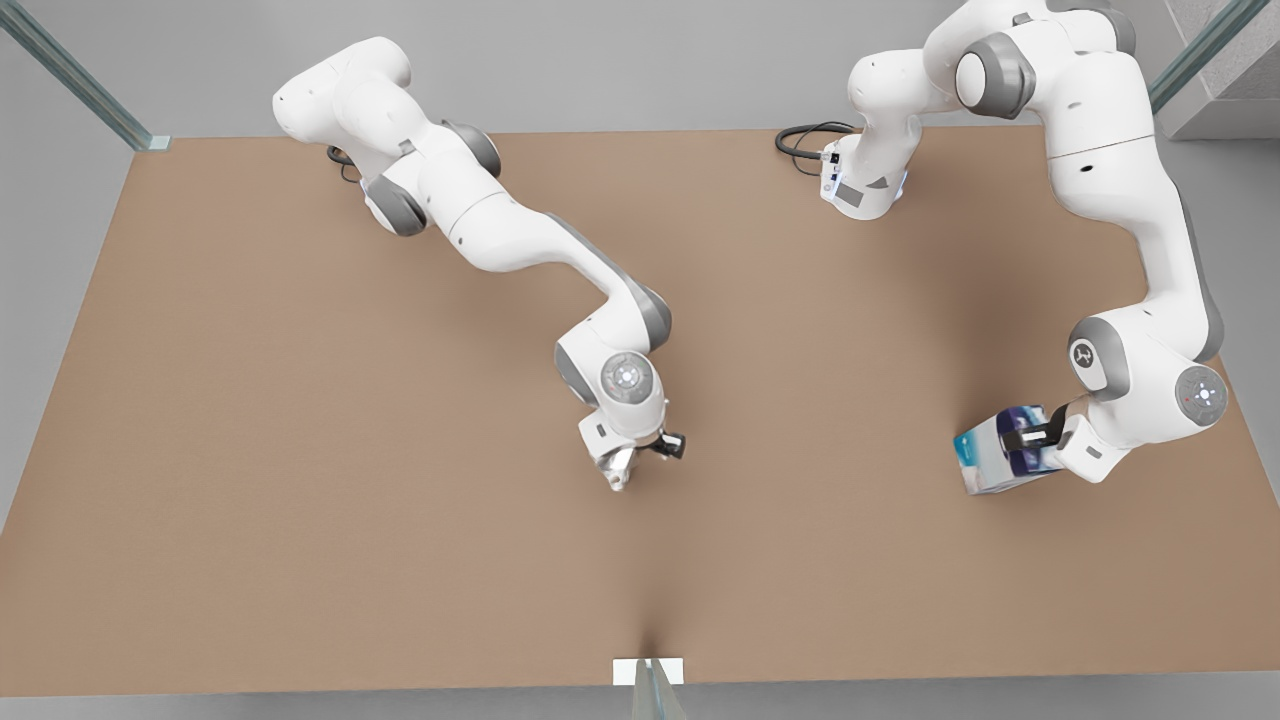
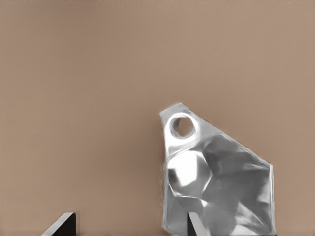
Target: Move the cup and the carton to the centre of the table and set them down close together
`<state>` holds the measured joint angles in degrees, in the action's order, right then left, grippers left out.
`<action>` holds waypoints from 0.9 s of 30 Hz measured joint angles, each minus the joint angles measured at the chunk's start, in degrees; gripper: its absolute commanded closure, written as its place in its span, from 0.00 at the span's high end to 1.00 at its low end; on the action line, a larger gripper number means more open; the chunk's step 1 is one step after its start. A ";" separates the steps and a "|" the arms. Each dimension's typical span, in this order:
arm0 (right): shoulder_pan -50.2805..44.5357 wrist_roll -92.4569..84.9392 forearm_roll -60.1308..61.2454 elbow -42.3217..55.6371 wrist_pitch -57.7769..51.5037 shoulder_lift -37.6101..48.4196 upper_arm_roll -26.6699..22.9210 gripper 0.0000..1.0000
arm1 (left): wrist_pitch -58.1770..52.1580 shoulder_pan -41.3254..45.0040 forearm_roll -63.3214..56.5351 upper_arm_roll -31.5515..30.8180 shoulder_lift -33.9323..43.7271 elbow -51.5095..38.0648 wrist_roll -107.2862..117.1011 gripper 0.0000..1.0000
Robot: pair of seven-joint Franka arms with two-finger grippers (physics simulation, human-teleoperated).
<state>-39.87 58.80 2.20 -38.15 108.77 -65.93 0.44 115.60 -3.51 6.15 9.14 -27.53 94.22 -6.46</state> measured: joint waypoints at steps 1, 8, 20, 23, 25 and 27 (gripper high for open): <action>-0.04 0.00 0.00 0.00 0.12 -0.03 0.00 1.00 | 0.01 0.00 -0.17 0.06 -0.03 0.00 0.13 0.46; -0.04 0.00 0.08 0.09 0.66 0.08 0.00 1.00 | -7.13 2.27 -2.12 -0.63 6.08 -0.10 12.00 0.48; 23.80 -30.59 -0.91 -43.27 -5.43 45.87 4.12 1.00 | -9.69 24.33 -0.01 -5.14 11.71 1.39 60.95 0.50; 38.88 -47.54 -2.20 -51.76 -12.52 58.95 8.67 1.00 | -5.65 36.99 3.67 -5.98 10.45 1.17 71.32 0.51; 43.70 -53.29 -1.93 -52.05 -16.23 62.92 7.17 1.00 | -6.89 43.33 5.16 -6.21 10.48 0.96 78.43 0.53; 42.13 -61.05 -1.67 -51.65 -17.14 63.41 1.10 1.00 | -6.62 46.28 6.11 -7.20 9.49 1.17 81.66 0.53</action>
<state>2.26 -2.25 0.52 -89.79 91.63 -2.51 1.55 108.98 42.78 12.25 1.94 -18.03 95.39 75.20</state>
